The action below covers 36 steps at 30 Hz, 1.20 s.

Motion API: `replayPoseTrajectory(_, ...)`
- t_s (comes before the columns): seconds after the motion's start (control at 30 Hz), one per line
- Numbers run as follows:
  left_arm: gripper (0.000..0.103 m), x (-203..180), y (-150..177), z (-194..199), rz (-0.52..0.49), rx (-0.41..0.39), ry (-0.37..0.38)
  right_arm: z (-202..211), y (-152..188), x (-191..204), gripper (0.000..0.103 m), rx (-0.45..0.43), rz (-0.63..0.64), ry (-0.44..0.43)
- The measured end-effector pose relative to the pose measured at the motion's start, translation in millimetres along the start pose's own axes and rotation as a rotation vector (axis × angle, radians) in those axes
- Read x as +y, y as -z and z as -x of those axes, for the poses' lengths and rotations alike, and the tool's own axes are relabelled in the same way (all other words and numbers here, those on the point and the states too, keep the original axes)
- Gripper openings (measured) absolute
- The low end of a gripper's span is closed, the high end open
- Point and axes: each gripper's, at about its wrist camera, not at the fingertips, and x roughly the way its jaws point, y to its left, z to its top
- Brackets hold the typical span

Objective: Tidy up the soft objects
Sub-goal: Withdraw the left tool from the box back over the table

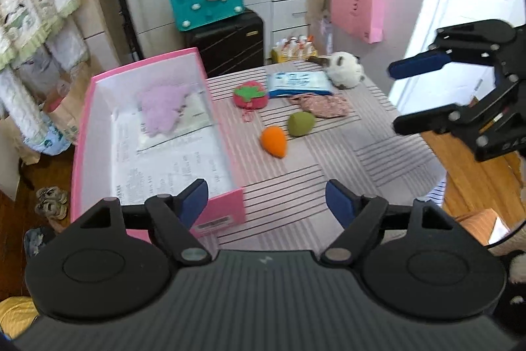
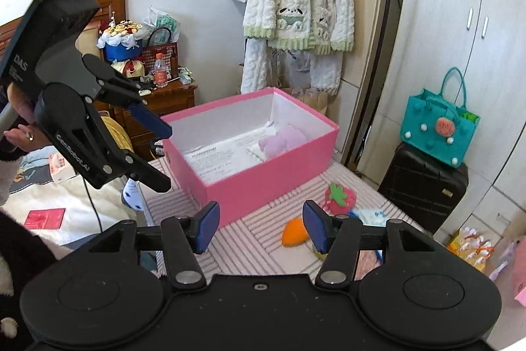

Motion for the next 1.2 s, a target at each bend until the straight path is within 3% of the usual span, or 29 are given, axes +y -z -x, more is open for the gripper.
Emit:
replayPoseTrajectory(0.3, 0.087, -35, -9, -1, -0.049, -0.075, 0.065, -4, 35, -24, 0.070, 0.010, -0.093, -0.033)
replayPoseTrajectory(0.6, 0.089, -55, -15, -37, -0.033, -0.130, 0.053, -21, 71, -58, 0.072, -0.095, -0.104, -0.106)
replayPoseTrajectory(0.73, 0.089, -58, -12, -58, -0.002, -0.158, 0.014, -42, 91, -69, 0.072, -0.115, -0.110, -0.074)
replayPoseTrajectory(0.83, 0.089, -60, -10, -73, 0.024, -0.187, -0.015, -58, 113, -71, 0.074, -0.178, -0.084, -0.044)
replayPoseTrajectory(1.0, 0.089, -65, -7, -101, 0.053, -0.207, -0.034, -90, 127, -64, 0.074, -0.109, 0.007, 0.097)
replayPoseTrajectory(1.2, 0.089, -69, -8, -131, 0.097, -0.216, -0.055, -114, 128, -80, 0.074, -0.066, -0.099, 0.097)
